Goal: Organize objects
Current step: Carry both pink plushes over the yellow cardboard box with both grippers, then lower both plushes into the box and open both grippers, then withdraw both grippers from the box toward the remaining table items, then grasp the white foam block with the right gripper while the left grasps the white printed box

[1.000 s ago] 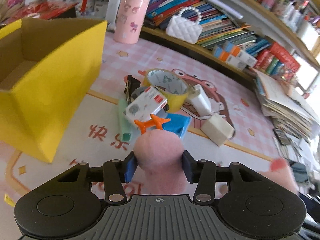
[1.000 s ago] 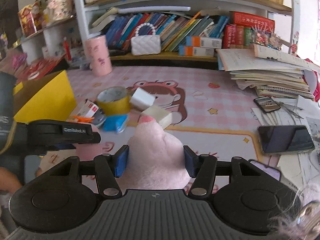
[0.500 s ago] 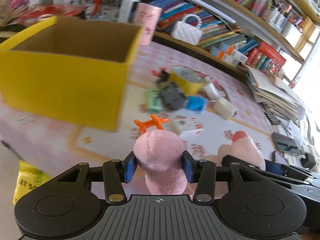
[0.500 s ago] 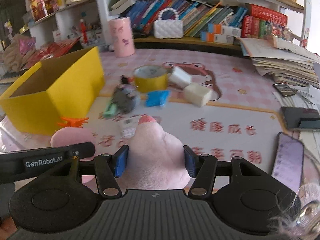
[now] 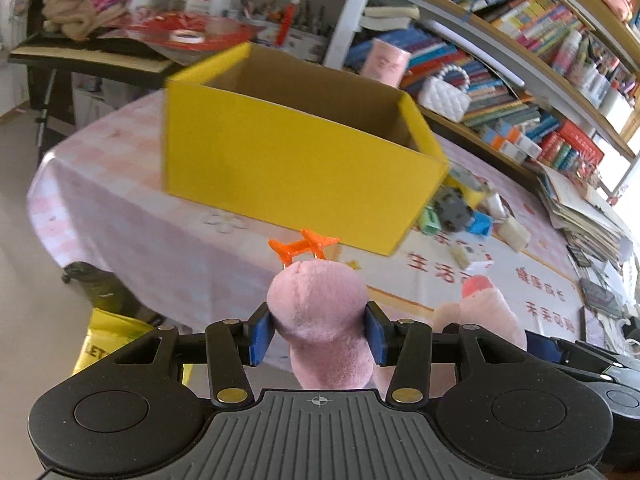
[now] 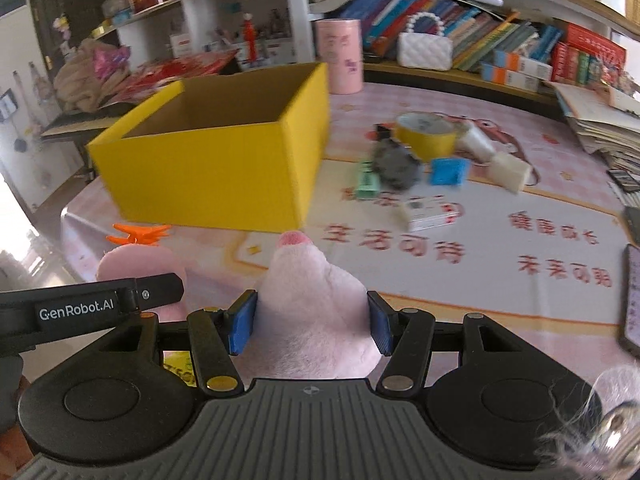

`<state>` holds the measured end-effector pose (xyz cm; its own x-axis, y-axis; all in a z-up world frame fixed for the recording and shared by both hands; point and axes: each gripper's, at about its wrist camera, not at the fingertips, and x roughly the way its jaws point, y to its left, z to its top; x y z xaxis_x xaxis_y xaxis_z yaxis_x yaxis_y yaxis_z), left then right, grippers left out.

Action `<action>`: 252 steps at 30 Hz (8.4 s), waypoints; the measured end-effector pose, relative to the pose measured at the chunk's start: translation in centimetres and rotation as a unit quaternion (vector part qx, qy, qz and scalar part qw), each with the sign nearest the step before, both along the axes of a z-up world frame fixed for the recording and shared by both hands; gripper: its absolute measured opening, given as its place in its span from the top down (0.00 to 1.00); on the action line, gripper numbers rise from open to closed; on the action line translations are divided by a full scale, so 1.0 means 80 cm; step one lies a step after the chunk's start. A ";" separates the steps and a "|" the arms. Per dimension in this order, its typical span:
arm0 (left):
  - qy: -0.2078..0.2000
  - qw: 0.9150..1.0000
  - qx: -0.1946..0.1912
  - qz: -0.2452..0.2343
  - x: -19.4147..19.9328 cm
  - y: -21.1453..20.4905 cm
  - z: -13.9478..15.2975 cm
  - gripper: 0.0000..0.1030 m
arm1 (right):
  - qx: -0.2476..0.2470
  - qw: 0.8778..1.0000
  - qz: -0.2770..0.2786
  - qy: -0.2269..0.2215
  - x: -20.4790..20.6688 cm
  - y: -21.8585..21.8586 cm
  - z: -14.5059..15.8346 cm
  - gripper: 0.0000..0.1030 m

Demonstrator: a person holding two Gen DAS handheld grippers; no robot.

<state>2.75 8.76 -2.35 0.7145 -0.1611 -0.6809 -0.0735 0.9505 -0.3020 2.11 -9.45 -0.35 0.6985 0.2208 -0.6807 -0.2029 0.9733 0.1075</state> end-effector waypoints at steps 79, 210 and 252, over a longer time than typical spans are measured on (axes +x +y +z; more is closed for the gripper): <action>-0.140 0.980 0.138 0.038 0.195 0.057 0.093 0.15 | -0.116 0.966 0.164 -0.166 0.249 0.143 0.058 0.27; 0.009 0.989 0.115 -0.092 0.178 -0.285 -0.043 0.17 | -0.044 0.985 -0.166 -0.034 0.109 -0.272 -0.018 0.17; 0.014 0.996 0.083 -0.025 0.123 -0.183 -0.009 0.43 | -0.044 0.993 -0.104 -0.033 0.296 -0.254 -0.080 0.54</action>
